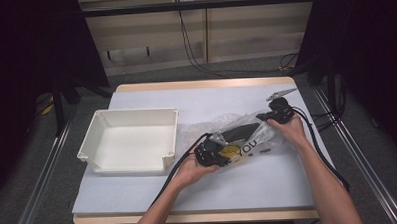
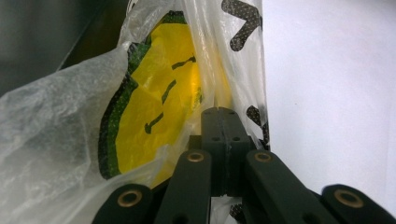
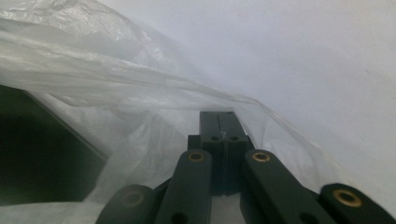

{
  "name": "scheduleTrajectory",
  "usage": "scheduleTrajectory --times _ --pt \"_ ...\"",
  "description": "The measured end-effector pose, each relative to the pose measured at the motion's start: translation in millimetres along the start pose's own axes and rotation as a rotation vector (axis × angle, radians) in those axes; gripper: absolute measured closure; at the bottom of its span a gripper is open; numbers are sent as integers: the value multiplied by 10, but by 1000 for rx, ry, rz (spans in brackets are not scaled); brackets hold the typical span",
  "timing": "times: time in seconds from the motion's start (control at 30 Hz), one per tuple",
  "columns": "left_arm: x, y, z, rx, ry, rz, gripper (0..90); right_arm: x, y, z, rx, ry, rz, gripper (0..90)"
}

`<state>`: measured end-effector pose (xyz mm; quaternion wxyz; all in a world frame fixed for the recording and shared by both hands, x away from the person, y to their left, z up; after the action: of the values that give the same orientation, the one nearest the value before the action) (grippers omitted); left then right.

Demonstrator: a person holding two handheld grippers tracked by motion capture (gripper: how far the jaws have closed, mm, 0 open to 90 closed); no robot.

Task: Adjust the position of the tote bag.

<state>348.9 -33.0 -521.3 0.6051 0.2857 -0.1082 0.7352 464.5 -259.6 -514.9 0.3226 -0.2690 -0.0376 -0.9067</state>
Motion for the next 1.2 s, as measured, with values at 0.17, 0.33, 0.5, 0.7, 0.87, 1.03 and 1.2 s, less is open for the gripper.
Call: scheduleTrajectory --times 0.17,0.33,0.5,0.7,0.87,1.03,1.2 --pt "8 12 -6 -3 -2 0 900 -13 41 -37 -1 -17 -16 900" --pt "17 11 -11 -13 -10 1 900 -17 114 -139 -35 -1 -25 900" --pt "30 23 -21 -9 -10 -7 900 3 117 -142 -3 -19 -50 900" --pt "39 38 -17 -3 -4 12 900 78 51 -65 12 30 -38 900" --pt "64 55 37 -9 17 -1 900 270 -49 74 -7 137 0 900" --pt "163 109 160 2 87 -9 900 408 -134 76 5 159 16 900" --pt "245 156 235 -2 117 -17 896 511 -208 136 11 202 20 900"
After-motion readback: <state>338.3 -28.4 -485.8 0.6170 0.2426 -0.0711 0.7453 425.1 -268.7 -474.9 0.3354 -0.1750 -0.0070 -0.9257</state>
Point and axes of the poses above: each handheld gripper's, and its own axes: x roughly backward along the jaws, z roughly out of its top, y roughly to its right, the point moved 6 cm from there along -x, roughly forward along the jaws, and after that the axes turned 14 degrees about y, right-handed, at the moved point
